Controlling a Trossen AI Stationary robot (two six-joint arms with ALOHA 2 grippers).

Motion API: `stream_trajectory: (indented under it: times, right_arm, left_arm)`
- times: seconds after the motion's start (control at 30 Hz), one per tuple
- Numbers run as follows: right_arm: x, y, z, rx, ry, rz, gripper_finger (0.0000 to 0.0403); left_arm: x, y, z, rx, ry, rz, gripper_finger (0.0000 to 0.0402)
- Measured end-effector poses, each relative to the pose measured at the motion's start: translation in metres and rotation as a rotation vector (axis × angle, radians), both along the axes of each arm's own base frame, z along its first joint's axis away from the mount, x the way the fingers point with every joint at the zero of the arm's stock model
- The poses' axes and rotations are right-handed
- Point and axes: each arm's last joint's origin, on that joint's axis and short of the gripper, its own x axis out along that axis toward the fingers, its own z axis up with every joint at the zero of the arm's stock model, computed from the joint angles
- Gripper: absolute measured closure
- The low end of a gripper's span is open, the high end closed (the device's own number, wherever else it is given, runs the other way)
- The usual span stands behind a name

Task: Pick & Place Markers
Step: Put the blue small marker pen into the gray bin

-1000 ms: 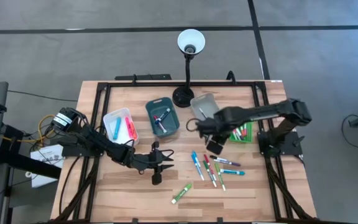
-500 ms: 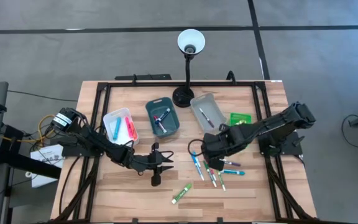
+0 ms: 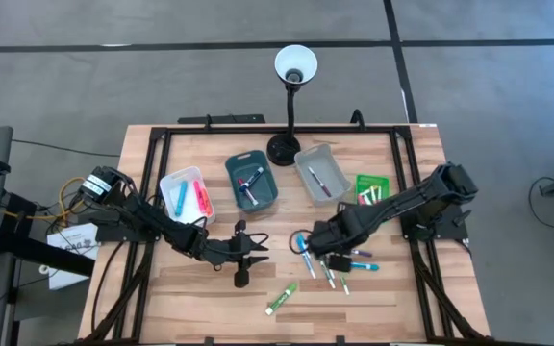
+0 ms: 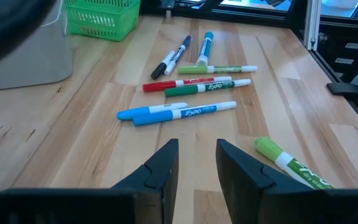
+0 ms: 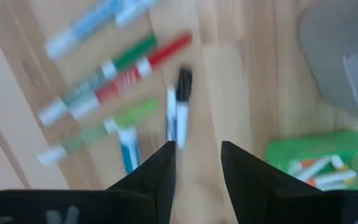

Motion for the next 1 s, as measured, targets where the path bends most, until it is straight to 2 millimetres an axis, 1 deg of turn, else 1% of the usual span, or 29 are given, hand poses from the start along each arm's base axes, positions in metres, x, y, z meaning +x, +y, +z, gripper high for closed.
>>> stream_trajectory:
  times: [0.1, 0.13, 0.2, 0.27, 0.33, 0.43, 0.57, 0.63, 0.7, 0.83, 1.0]
  right_arm:
    - [-0.017, 0.002, -0.001, -0.038, 0.094, 0.020, 0.0282]
    - [-0.023, 0.002, -0.001, -0.046, 0.101, 0.016, 0.0282]
    - [-0.034, 0.004, 0.001, -0.057, 0.071, 0.023, 0.0282]
    - [-0.043, 0.007, -0.002, -0.029, -0.016, 0.042, 0.0282]
    - [-0.053, 0.011, -0.010, 0.046, -0.127, 0.066, 0.0282]
    - [-0.073, 0.013, -0.030, 0.136, -0.223, 0.082, 0.0282]
    - [-0.095, 0.012, -0.052, 0.181, -0.260, -0.051, 0.0282]
    - [-0.101, 0.013, -0.060, 0.188, -0.267, -0.092, 0.0282]
    - [-0.104, 0.014, -0.068, 0.177, -0.259, -0.088, 0.0282]
    - [-0.102, 0.017, -0.081, 0.134, -0.224, -0.049, 0.0282]
    - [-0.096, 0.016, -0.099, 0.078, -0.150, -0.048, 0.0282]
  left_arm:
    - [0.000, 0.000, 0.000, 0.000, 0.001, 0.000, 0.0298]
    - [0.000, 0.000, 0.000, 0.000, 0.001, 0.000, 0.0298]
    - [0.000, 0.000, 0.000, 0.000, 0.001, 0.000, 0.0298]
    - [0.000, 0.000, 0.000, 0.000, 0.001, 0.000, 0.0298]
    - [0.000, 0.000, 0.000, 0.000, 0.001, 0.000, 0.0298]
    - [0.000, 0.000, 0.000, 0.000, 0.001, 0.000, 0.0298]
    - [0.000, 0.000, 0.000, 0.008, 0.001, -0.002, 0.0298]
    - [0.000, 0.001, 0.000, 0.009, 0.000, 0.002, 0.0298]
    - [0.002, 0.003, 0.000, 0.010, -0.002, 0.011, 0.0298]
    - [0.004, 0.009, 0.000, 0.009, -0.004, 0.036, 0.0298]
    - [0.006, 0.012, 0.001, 0.008, -0.007, 0.048, 0.0298]
